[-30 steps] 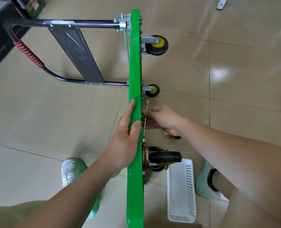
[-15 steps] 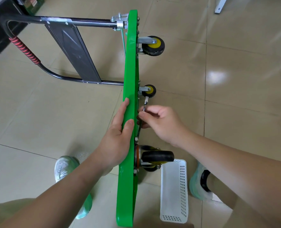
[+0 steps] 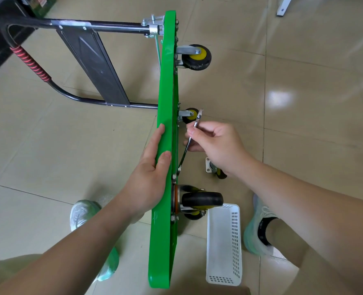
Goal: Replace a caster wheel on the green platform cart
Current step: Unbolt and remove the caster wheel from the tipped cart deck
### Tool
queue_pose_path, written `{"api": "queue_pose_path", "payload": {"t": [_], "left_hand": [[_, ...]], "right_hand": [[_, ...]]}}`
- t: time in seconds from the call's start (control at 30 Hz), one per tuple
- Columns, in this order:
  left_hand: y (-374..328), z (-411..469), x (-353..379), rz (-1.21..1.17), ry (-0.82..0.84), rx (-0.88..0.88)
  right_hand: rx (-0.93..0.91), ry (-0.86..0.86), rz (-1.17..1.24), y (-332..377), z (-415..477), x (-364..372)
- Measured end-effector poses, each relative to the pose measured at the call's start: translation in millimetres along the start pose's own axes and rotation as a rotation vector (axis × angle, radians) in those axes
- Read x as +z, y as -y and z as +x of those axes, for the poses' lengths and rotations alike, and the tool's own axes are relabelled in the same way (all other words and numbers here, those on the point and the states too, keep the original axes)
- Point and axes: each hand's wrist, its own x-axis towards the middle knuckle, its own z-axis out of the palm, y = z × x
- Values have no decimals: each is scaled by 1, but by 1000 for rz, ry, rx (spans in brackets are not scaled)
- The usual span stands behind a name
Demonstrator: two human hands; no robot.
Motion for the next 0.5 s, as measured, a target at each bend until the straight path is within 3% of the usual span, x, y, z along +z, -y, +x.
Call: {"api": "queue_pose_path", "payload": {"t": [0.17,0.5], "left_hand": [[0,1,0,15,1,2],[3,3,0,39,-11,-3]], "right_hand": [[179,49,64,-9,20,-2],[322,130,26,-39,45,13]]}}
